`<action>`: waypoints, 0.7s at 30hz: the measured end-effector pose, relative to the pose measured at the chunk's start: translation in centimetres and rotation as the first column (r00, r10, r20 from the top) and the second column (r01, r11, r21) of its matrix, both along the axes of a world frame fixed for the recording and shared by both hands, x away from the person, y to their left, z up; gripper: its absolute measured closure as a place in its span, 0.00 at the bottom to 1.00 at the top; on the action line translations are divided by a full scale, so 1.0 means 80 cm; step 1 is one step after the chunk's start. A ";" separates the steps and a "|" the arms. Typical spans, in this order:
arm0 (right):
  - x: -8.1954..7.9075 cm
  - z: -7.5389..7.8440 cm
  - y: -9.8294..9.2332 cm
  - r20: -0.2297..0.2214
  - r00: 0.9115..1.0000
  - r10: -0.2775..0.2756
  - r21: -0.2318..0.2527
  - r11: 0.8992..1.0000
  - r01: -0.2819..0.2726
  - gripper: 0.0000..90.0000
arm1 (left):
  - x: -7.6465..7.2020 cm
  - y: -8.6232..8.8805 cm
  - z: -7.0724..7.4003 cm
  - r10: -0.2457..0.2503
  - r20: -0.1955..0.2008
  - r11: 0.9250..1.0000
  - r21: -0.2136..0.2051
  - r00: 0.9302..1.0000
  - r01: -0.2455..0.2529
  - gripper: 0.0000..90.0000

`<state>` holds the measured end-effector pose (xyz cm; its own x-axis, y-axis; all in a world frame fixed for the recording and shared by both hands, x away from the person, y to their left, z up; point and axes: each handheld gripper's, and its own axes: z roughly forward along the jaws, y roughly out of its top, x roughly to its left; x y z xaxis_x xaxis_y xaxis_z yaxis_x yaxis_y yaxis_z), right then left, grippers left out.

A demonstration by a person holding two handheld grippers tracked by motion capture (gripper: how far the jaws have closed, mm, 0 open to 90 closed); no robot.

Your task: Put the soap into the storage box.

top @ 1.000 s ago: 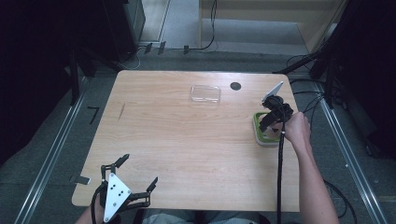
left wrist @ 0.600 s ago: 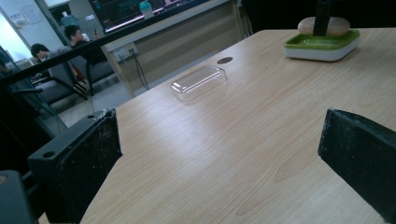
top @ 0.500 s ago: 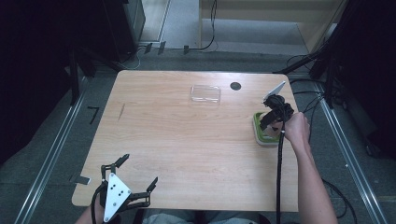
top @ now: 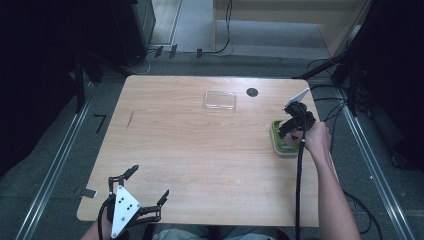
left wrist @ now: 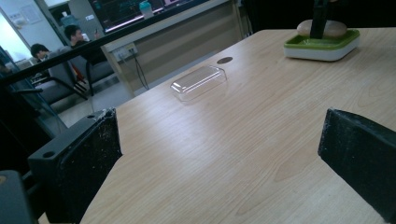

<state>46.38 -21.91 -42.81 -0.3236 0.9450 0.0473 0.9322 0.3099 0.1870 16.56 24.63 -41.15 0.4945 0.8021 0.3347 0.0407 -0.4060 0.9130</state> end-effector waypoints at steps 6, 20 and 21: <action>0.002 -0.006 0.003 -0.010 1.000 -0.024 0.004 1.000 0.024 0.37 | 0.000 0.000 0.000 0.000 0.001 1.000 0.000 1.000 0.000 0.00; 0.006 -0.024 0.007 -0.031 0.998 -0.061 -0.015 0.998 0.060 0.37 | 0.000 0.000 0.000 -0.003 0.001 1.000 0.000 1.000 0.003 0.00; 0.006 -0.024 0.007 -0.031 0.998 -0.061 -0.015 0.998 0.060 0.37 | 0.000 0.000 0.000 -0.003 0.001 1.000 0.000 1.000 0.003 0.00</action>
